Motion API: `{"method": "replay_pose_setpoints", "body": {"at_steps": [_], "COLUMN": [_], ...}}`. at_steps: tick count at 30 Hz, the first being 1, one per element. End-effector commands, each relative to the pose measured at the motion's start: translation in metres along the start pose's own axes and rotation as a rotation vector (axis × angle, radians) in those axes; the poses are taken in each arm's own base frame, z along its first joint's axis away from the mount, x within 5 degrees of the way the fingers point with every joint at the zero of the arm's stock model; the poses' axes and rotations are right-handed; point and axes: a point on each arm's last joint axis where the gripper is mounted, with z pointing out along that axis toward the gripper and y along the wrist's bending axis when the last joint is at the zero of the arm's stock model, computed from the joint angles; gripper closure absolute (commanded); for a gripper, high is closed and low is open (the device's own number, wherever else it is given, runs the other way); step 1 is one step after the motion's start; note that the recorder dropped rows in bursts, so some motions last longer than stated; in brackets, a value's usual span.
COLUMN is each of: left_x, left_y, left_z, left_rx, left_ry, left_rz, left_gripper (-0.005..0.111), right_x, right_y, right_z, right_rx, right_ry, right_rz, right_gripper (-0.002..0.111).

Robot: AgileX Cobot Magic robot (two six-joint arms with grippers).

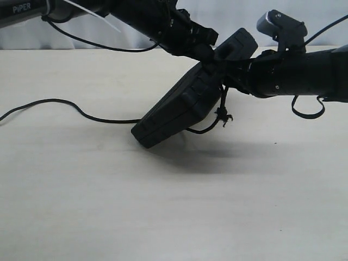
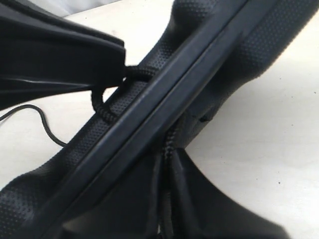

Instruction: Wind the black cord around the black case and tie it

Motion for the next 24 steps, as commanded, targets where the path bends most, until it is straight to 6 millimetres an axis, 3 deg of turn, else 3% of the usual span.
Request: {"method": "replay_pose_setpoints", "body": {"at_steps": [1,11,14,21,24], "left_x": [0.003,0.006,0.006,0.003,-0.002], "left_y": [0.0,-0.003,-0.003,-0.011,-0.016], "left_z": [0.005,0.005,0.005,-0.004,-0.013], "left_rx": [0.006,0.033,0.031,0.05,0.047], "left_ry": [0.007,0.045,0.043,0.054,0.035], "left_rz": [-0.011,-0.01,-0.01,0.005,0.022], "left_gripper": [0.107,0.107,0.107,0.107,0.107], "right_x": [-0.001,-0.002,-0.002,-0.005,-0.011], "right_y": [0.001,0.0,0.0,0.002,-0.004], "right_z": [-0.001,-0.001,-0.001,-0.008,-0.022], "right_rx": [-0.003,0.017,0.017,0.015,0.051], "right_ry": [-0.006,-0.018,-0.018,-0.026,-0.03], "right_rz": [-0.006,0.052,0.052,-0.011,-0.147], "right_gripper": [0.104,0.102,0.088,0.035,0.027]}}
